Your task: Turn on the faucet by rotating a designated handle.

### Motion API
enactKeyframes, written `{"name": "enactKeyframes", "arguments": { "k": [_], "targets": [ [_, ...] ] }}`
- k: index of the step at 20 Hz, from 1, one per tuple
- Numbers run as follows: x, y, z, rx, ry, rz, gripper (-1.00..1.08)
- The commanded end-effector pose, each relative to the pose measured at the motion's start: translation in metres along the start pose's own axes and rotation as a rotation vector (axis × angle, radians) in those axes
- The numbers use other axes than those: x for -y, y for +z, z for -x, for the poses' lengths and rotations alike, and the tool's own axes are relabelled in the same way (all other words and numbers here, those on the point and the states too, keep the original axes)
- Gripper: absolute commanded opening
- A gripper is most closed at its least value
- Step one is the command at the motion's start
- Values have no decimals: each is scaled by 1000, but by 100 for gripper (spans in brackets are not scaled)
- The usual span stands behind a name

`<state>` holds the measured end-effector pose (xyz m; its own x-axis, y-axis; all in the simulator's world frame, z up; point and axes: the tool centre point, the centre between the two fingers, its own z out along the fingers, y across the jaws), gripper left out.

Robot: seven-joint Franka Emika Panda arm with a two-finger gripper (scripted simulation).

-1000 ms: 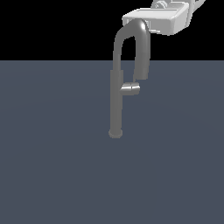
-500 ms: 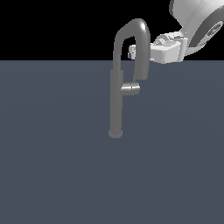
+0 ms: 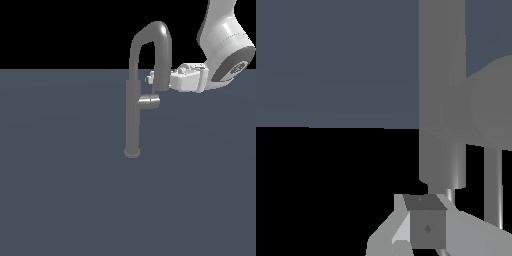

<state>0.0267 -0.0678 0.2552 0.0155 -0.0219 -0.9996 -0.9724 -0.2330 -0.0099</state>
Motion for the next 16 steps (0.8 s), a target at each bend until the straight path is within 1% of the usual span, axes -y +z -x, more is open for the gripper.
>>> {"name": "enactKeyframes", "arguments": {
  "k": [1, 8, 16],
  "targets": [
    [1, 1, -5, 18, 14, -14, -100],
    [1, 1, -7, 24, 19, -19, -100],
    [-20, 2, 2, 25, 18, -19, -100]
  ]
}}
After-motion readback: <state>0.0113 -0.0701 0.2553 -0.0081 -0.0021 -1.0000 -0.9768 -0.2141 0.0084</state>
